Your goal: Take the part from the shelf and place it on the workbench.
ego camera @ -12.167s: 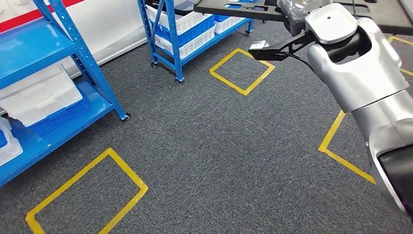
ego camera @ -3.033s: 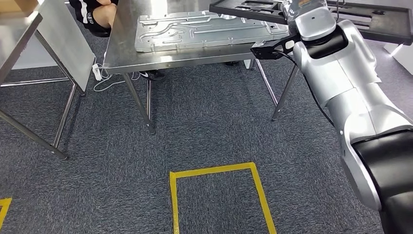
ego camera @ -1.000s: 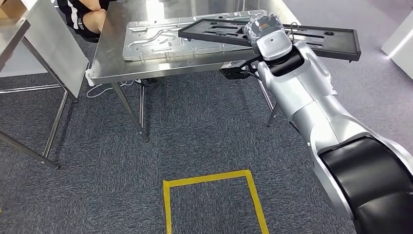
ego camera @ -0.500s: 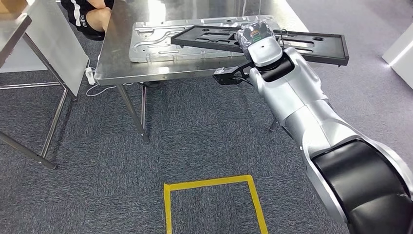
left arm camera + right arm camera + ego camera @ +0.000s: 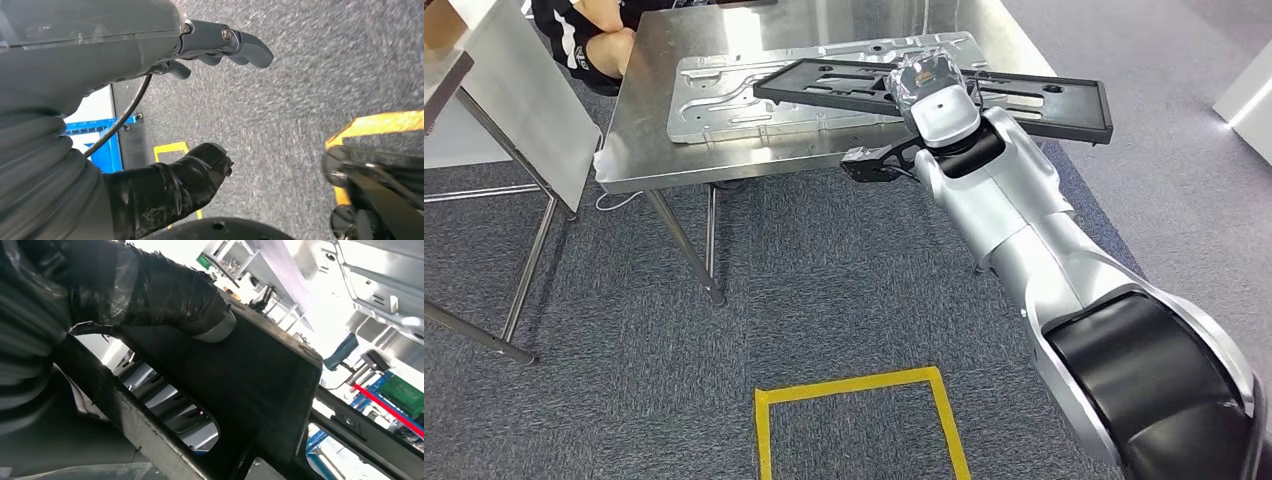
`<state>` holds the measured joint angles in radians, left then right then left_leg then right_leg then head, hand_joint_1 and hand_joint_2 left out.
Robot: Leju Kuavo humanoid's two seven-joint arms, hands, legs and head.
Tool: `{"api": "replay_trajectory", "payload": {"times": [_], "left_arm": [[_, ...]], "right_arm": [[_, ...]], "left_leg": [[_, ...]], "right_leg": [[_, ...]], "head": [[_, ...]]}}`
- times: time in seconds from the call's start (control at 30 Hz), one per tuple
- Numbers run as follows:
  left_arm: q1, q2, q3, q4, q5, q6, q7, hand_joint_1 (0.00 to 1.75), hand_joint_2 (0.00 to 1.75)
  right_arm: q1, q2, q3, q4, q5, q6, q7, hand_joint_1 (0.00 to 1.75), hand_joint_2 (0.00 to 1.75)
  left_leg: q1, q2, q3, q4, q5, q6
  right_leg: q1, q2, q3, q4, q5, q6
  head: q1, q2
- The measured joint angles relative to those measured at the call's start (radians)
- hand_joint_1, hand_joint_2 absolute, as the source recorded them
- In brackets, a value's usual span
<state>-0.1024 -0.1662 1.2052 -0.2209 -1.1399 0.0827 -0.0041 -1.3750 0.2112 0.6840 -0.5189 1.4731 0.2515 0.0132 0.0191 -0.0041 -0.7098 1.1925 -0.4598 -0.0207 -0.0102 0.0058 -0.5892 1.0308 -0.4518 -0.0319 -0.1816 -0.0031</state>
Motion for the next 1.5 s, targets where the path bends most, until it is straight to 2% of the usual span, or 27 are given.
{"api": "replay_trajectory", "payload": {"times": [0.03,0.07,0.1,0.23,0.3,0.37,0.4,0.43,0.47,0.53,0.57,0.63,0.73,0.8,0.83,0.9,0.93,0.97,1.03,1.1,1.13,1.27,1.33,1.4,1.43,1.47,1.5], "left_arm": [[0.002,0.000,0.000,0.000,0.000,0.002,0.000,0.00,1.75],[0.003,0.000,0.001,0.000,0.000,0.004,-0.001,0.00,1.75],[0.004,0.000,0.001,0.000,0.000,0.005,-0.002,0.00,1.75],[0.002,0.001,0.002,0.000,0.002,0.008,-0.004,0.00,1.75],[0.003,0.001,0.002,0.000,0.003,0.007,-0.004,0.00,1.75],[0.003,0.001,0.002,0.000,0.001,0.005,-0.005,0.00,1.75],[0.003,0.001,0.002,0.000,0.000,0.004,-0.005,0.00,1.75],[0.002,0.001,0.002,0.000,-0.001,0.003,-0.006,0.00,1.75],[0.002,0.001,0.002,0.000,-0.002,0.002,-0.007,0.00,1.75],[0.003,0.001,0.002,0.000,-0.003,0.001,-0.007,0.00,1.75],[0.004,0.000,0.002,0.000,-0.003,0.000,-0.007,0.00,1.75],[0.003,0.000,0.002,0.000,-0.003,-0.001,-0.007,0.00,1.75],[-0.001,0.000,0.002,0.000,-0.005,-0.003,-0.009,0.00,1.75],[-0.001,0.000,0.002,0.000,-0.009,-0.004,-0.009,0.00,1.75],[0.000,0.000,0.002,0.000,-0.011,-0.004,-0.008,0.00,1.75],[0.000,0.000,0.002,0.000,-0.015,-0.005,-0.006,0.00,1.75],[0.000,0.000,0.002,0.000,-0.017,-0.006,-0.005,0.00,1.75],[0.000,0.000,0.001,0.000,-0.019,-0.006,-0.003,0.00,1.75],[0.000,0.000,0.001,0.000,-0.021,-0.007,-0.001,0.00,1.75],[0.001,0.000,0.001,0.000,-0.021,-0.007,0.000,0.00,1.75],[0.001,0.000,0.001,0.000,-0.020,-0.007,0.000,0.00,1.75],[0.002,0.000,0.002,0.000,-0.018,-0.006,0.004,0.00,1.75],[0.002,0.000,0.002,0.000,-0.016,-0.006,0.007,0.00,1.75],[0.001,0.000,0.002,0.000,-0.014,-0.006,0.009,0.00,1.75],[0.000,0.000,0.002,0.000,-0.013,-0.007,0.010,0.00,1.75],[0.000,-0.001,0.002,0.000,-0.012,-0.007,0.010,0.00,1.75],[0.001,-0.001,0.002,0.000,-0.011,-0.007,0.009,0.00,1.75]], "right_arm": [[-0.002,0.001,0.000,0.000,0.000,0.001,0.000,1.75,1.75],[-0.005,0.001,0.000,0.000,0.001,0.003,-0.001,1.75,1.75],[-0.008,0.001,0.000,0.001,0.001,0.005,-0.001,1.75,1.75],[-0.015,-0.001,0.000,-0.001,0.001,0.018,-0.007,1.75,1.75],[-0.025,-0.006,0.000,-0.003,0.001,0.026,-0.012,1.75,1.75],[-0.032,-0.011,0.000,-0.004,0.001,0.034,-0.018,1.75,1.75],[-0.032,-0.012,0.000,-0.004,0.000,0.035,-0.019,1.75,1.75],[-0.031,-0.013,0.000,-0.003,0.000,0.035,-0.019,1.75,1.75],[-0.031,-0.013,0.000,-0.003,-0.001,0.034,-0.018,1.75,1.75],[-0.032,-0.013,0.000,-0.004,-0.002,0.033,-0.017,1.75,1.75],[-0.033,-0.013,0.000,-0.004,-0.002,0.033,-0.016,1.75,1.75],[-0.033,-0.010,0.000,-0.003,-0.002,0.032,-0.016,1.75,1.75],[-0.027,0.001,0.000,-0.004,-0.003,0.027,-0.006,1.75,1.75],[-0.022,0.019,0.000,-0.003,-0.004,0.019,0.011,1.75,1.75],[-0.017,0.031,0.000,-0.003,-0.005,0.012,0.017,1.75,1.75],[0.000,0.054,0.000,0.000,-0.005,-0.002,0.025,1.75,1.75],[0.012,0.063,0.000,0.002,-0.005,-0.007,0.028,1.75,1.75],[0.023,0.073,0.000,0.005,-0.004,-0.011,0.031,1.75,1.75],[0.034,0.088,0.000,0.011,-0.002,-0.018,0.038,1.75,1.75],[0.029,0.097,0.000,0.016,0.003,-0.023,0.040,1.75,1.75],[0.026,0.099,0.000,0.018,0.006,-0.024,0.041,1.75,1.75],[0.019,0.105,0.000,0.022,0.011,-0.023,0.039,1.75,1.75],[0.012,0.107,0.000,0.023,0.011,-0.020,0.038,1.75,1.75],[0.008,0.108,0.000,0.025,0.012,-0.016,0.036,1.75,1.75],[0.008,0.108,0.000,0.027,0.012,-0.014,0.035,1.75,1.75],[0.009,0.108,0.000,0.029,0.012,-0.010,0.035,1.75,1.75],[0.009,0.109,0.000,0.030,0.012,-0.007,0.035,1.75,1.75]], "left_leg": [[0.000,0.000,0.026,-0.064,0.036,0.002],[-0.002,-0.001,0.048,-0.117,0.056,0.005],[-0.004,-0.001,0.062,-0.148,0.062,0.009],[-0.003,-0.001,0.074,-0.167,0.050,0.028],[0.000,0.001,0.084,-0.173,0.046,0.039],[-0.001,0.001,0.090,-0.173,0.040,0.047],[-0.001,0.001,0.094,-0.173,0.036,0.048],[-0.001,0.000,0.098,-0.172,0.032,0.049],[-0.001,-0.001,0.104,-0.171,0.028,0.048],[-0.001,-0.003,0.117,-0.171,0.018,0.045],[-0.003,-0.003,0.120,-0.170,0.015,0.042],[-0.004,-0.003,0.119,-0.171,0.012,0.035],[-0.005,-0.002,0.120,-0.172,0.006,0.021],[-0.004,-0.002,0.096,-0.117,-0.025,0.010],[-0.003,-0.001,0.067,-0.058,-0.051,0.006],[-0.002,-0.001,-0.009,0.073,-0.091,-0.001],[-0.002,-0.001,-0.034,0.105,-0.089,-0.003],[-0.002,-0.001,-0.039,0.096,-0.066,-0.004],[-0.002,-0.001,0.004,-0.027,0.016,-0.002],[-0.005,-0.001,0.056,-0.143,0.062,0.005],[-0.007,-0.001,0.067,-0.167,0.064,0.009],[-0.003,-0.002,0.079,-0.179,0.057,0.028],[0.000,-0.001,0.088,-0.184,0.054,0.038],[-0.001,-0.001,0.092,-0.183,0.048,0.044],[-0.001,-0.001,0.095,-0.181,0.044,0.045],[-0.001,-0.002,0.099,-0.179,0.039,0.045],[-0.001,-0.003,0.104,-0.176,0.034,0.044]], "right_leg": [[0.001,0.000,0.006,0.003,-0.008,0.004],[0.002,0.001,0.009,0.006,-0.014,0.008],[0.003,0.002,0.010,0.008,-0.019,0.013],[0.004,0.002,0.006,0.018,-0.034,0.029],[0.002,0.001,-0.032,0.097,-0.074,0.036],[0.001,0.000,-0.107,0.234,-0.122,0.041],[0.001,0.000,-0.139,0.282,-0.129,0.041],[0.000,0.000,-0.155,0.295,-0.116,0.041],[0.000,0.000,-0.150,0.268,-0.085,0.038],[0.003,-0.001,-0.100,0.135,-0.001,0.029],[0.006,-0.002,-0.073,0.073,0.025,0.024],[0.014,-0.003,-0.048,0.016,0.033,0.020],[0.010,-0.002,-0.038,-0.001,0.030,0.013],[0.003,-0.001,-0.026,-0.014,0.031,0.004],[0.003,0.000,-0.021,-0.016,0.029,0.000],[0.004,0.003,-0.014,-0.016,0.023,-0.005],[0.005,0.003,-0.009,-0.015,0.019,-0.006],[0.005,0.003,-0.004,-0.013,0.013,-0.005],[0.005,0.003,0.006,-0.007,0.000,-0.002],[0.008,0.003,0.010,0.000,-0.011,0.006],[0.010,0.003,0.010,0.001,-0.015,0.011],[0.010,0.000,0.007,0.016,-0.032,0.028],[0.008,-0.001,-0.036,0.105,-0.076,0.035],[0.006,-0.001,-0.113,0.245,-0.126,0.038],[0.005,-0.001,-0.143,0.288,-0.131,0.039],[0.004,-0.001,-0.154,0.293,-0.114,0.038],[0.004,-0.001,-0.144,0.255,-0.079,0.036]], "head": [[0.000,0.000],[0.000,0.000],[0.000,0.000],[0.000,0.000],[0.000,0.000],[0.000,0.000],[0.000,0.000],[0.000,0.000],[0.000,0.000],[0.000,0.000],[0.000,0.000],[0.000,0.000],[0.000,0.000],[0.000,0.000],[0.000,0.000],[0.000,0.000],[0.000,0.000],[0.000,0.000],[0.000,0.000],[0.000,0.000],[0.000,0.000],[0.000,0.000],[0.000,0.000],[0.000,0.000],[0.000,0.000],[0.000,0.000],[0.000,0.000]]}}
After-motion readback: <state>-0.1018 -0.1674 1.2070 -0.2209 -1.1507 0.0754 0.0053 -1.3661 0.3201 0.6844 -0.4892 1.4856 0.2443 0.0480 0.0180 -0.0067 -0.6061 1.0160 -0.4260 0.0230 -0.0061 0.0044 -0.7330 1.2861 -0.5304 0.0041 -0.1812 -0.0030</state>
